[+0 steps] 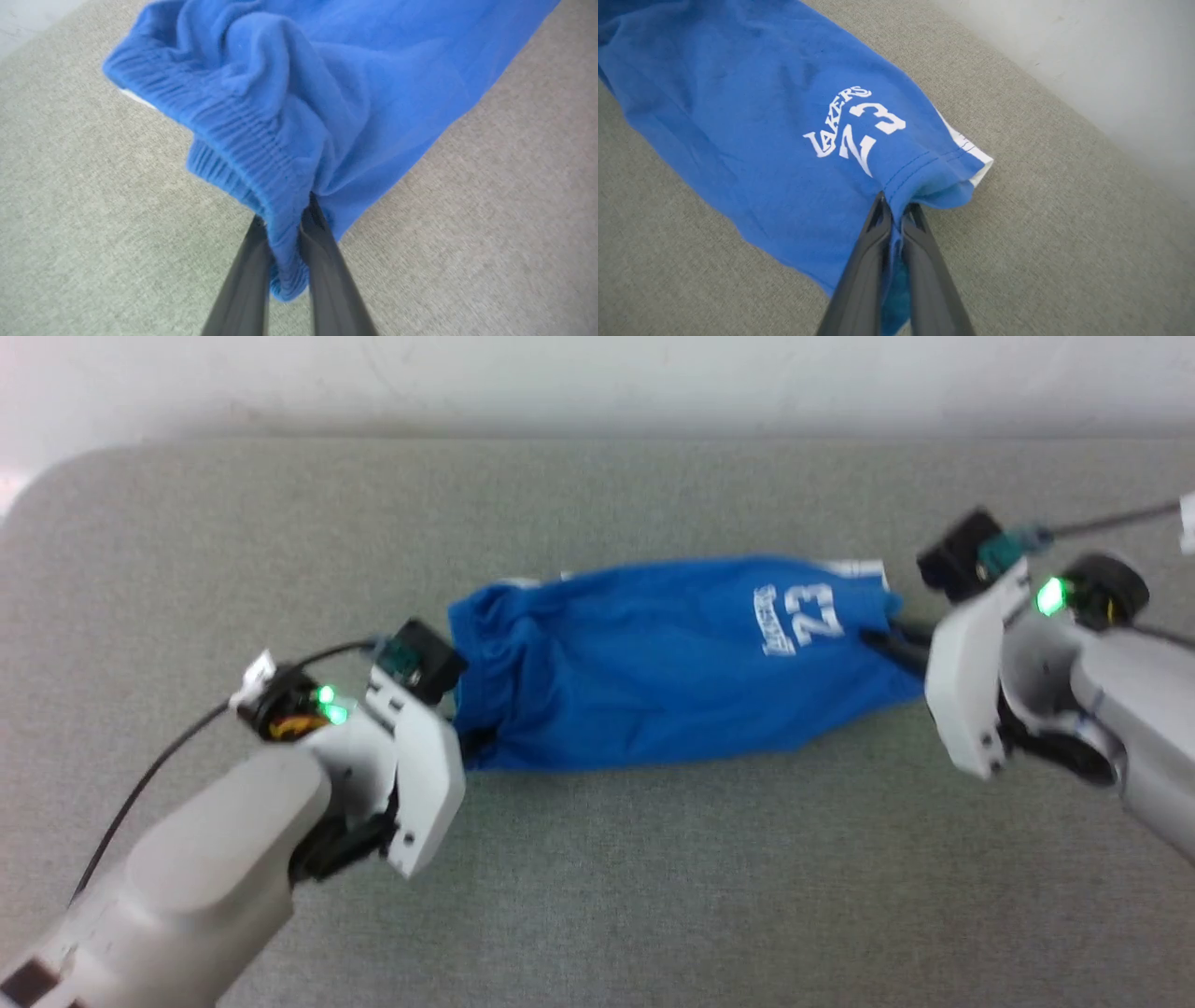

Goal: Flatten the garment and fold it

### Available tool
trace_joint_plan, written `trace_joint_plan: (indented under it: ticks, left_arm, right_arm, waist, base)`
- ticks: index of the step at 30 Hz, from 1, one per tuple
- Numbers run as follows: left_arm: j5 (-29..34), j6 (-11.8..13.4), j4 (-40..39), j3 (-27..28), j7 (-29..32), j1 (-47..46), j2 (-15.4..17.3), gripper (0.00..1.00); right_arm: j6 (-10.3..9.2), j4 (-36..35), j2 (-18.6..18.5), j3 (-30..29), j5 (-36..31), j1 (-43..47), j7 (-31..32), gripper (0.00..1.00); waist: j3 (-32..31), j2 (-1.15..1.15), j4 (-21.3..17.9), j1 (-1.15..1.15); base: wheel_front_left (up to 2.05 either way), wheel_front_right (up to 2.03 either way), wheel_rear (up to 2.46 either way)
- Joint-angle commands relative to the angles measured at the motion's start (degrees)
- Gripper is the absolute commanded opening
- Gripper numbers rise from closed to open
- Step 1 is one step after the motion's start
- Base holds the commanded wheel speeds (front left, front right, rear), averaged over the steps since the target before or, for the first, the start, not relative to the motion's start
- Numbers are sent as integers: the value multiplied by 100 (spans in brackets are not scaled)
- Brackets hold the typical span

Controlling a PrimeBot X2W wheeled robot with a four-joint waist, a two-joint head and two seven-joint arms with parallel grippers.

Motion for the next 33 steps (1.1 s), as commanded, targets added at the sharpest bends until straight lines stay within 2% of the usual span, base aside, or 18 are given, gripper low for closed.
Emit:
trace_joint_plan:
  ticks: [1,4,10,13,16,17,18,21,24,29,33]
  left_arm:
    - [-29,63,-69,28,-70,188,85,0]
    - [-125,255,-445,15,-245,679,235,0]
    - [-348,629,-1016,-150,-354,1606,334,0]
    - [-351,752,-1025,-258,-373,1884,349,0]
    - [-390,833,-899,-317,-441,2090,288,0]
    - [-353,875,-865,-320,-510,2122,273,71]
    - [-363,929,-848,-281,-620,2170,244,100]
    - [-299,1116,-946,-111,-1073,2271,246,100]
    - [-166,1409,-1211,130,-1621,2362,318,100]
    - [158,2140,-1550,698,-2760,2479,383,100]
    - [705,2815,-1554,992,-3458,2486,353,100]
  right_arm:
    - [-6,-76,-96,12,-43,171,-61,0]
    - [-6,-504,-462,14,-123,657,-203,0]
    - [-6,-1150,-1130,-53,-45,1819,-361,0]
    - [-6,-1200,-1245,-193,18,2328,-312,0]
    - [-6,-1115,-1199,-341,-20,2701,-215,0]
    - [-6,-1075,-1163,-427,-43,2787,-205,26]
    - [-6,-1052,-1123,-553,-57,2850,-236,100]
    - [-6,-1137,-1108,-926,-227,2910,-279,100]
    - [-6,-1432,-1244,-1328,-409,2897,-175,100]
    - [-6,-2001,-1492,-1913,-686,2807,431,100]
    - [-6,-2061,-1502,-2179,-752,2788,1171,100]
  waist:
    - [-333,0,-57,0]
    - [-544,0,-59,0]
    - [-742,0,-70,0]
    - [-738,0,-98,0]
    - [-771,0,-137,0]
    - [-793,0,-150,0]
    - [-828,0,-160,0]
    - [-987,0,-192,0]
    - [-1138,0,-181,0]
    - [-1199,0,-133,0]
    - [-1144,0,-48,0]
  base:
    - [0,0,0]
    - [0,0,0]
    - [0,0,0]
    - [0,0,0]
    - [0,0,0]
    - [0,0,0]
    - [0,0,0]
    - [0,0,0]
    - [0,0,0]
    - [0,0,0]
    - [0,0,0]
